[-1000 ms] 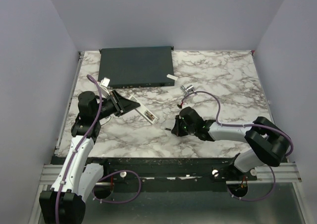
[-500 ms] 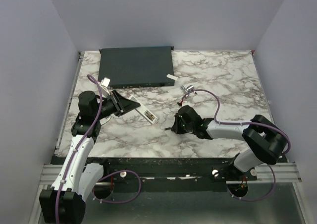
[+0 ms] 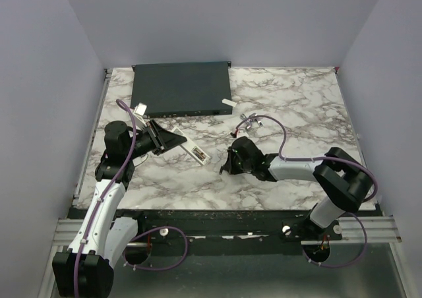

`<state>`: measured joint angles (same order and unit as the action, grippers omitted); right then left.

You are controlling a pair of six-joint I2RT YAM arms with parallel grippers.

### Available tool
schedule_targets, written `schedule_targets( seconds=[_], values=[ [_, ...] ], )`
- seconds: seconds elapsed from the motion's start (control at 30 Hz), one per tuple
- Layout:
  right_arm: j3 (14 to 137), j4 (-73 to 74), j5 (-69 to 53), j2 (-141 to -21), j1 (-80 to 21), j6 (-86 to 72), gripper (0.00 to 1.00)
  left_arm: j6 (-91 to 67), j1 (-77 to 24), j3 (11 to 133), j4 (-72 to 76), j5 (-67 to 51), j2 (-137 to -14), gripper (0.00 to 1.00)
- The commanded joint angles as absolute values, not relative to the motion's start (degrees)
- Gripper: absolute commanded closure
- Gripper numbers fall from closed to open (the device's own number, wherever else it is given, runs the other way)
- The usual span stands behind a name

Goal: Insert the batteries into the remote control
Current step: Adjust the battery at the center of the board.

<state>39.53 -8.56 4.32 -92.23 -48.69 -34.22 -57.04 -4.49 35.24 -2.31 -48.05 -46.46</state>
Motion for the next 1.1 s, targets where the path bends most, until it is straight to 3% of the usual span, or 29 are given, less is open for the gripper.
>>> schedule_targets(
  seconds=[0.0, 0.37, 0.67, 1.07],
  values=[
    [40.4, -8.0, 4.5, -94.9, -49.0, -30.8, 0.99, -56.9, -4.1, 37.3, -1.9, -48.0, -45.9, 1.00],
    [42.2, -11.3, -2.2, -97.1, -49.0, -24.8, 0.99, -56.9, -4.2, 37.3, -2.1, -47.7, -45.8, 1.00],
    [42.9, -10.8, 1.3, -97.4, -49.0, -25.2, 0.97, -56.8, -4.2, 37.4, -2.1, -47.7, -45.9, 1.00],
    [39.3, -13.1, 10.5, -87.6, -48.9, -29.0, 0.47, -55.0, -3.9, 39.4, -4.7, -46.9, -45.1, 1.00]
  ],
)
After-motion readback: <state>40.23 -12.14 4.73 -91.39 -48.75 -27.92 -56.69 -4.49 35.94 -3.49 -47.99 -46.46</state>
